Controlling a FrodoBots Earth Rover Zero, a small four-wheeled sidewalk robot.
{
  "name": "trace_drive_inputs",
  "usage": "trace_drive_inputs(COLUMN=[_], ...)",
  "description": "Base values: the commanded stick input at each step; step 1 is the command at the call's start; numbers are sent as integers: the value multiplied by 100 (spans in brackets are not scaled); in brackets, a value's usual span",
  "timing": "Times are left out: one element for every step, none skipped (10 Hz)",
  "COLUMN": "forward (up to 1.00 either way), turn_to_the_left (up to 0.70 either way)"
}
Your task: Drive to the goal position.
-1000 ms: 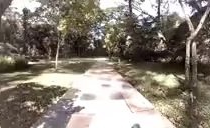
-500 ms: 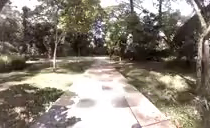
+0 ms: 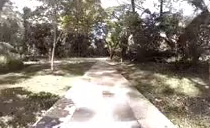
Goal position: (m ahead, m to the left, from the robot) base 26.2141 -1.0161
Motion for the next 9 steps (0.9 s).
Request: trace_drive_inputs(forward=[50, 50, 50, 50, 50, 50, 50, 50, 50], turn_to_the_left=[-30, -14, -1, 0, 0, 0, 0, 0, 0])
